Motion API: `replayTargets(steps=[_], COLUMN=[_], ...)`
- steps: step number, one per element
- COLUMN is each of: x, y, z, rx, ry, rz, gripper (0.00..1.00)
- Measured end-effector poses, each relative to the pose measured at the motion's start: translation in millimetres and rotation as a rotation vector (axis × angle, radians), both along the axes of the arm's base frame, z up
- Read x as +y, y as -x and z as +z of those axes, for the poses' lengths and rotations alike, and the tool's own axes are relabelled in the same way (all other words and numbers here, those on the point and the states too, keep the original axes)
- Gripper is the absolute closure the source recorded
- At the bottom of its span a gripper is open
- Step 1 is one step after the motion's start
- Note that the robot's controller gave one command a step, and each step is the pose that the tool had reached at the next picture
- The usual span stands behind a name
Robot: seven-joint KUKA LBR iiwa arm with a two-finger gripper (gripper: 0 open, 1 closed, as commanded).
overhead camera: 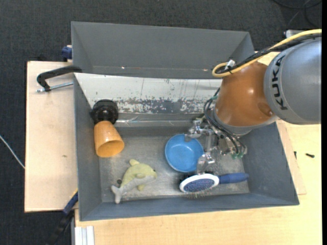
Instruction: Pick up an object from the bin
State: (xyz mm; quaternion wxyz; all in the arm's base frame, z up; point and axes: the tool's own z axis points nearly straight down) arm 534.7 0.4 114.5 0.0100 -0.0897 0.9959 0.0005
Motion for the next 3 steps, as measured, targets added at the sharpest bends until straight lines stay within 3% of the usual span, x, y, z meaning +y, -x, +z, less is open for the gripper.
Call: replayTargets(steps=[1, 2, 3], x=[17, 19, 9], y=[-12.7, -8.6, -28.2], z=[-37, -38, 150], rx=[0.010, 0.025, 0.005], ry=[0.006, 0.002, 0.002], rz=[-0.055, -0.056, -0.035], gripper=[0.00, 1.00, 1.00])
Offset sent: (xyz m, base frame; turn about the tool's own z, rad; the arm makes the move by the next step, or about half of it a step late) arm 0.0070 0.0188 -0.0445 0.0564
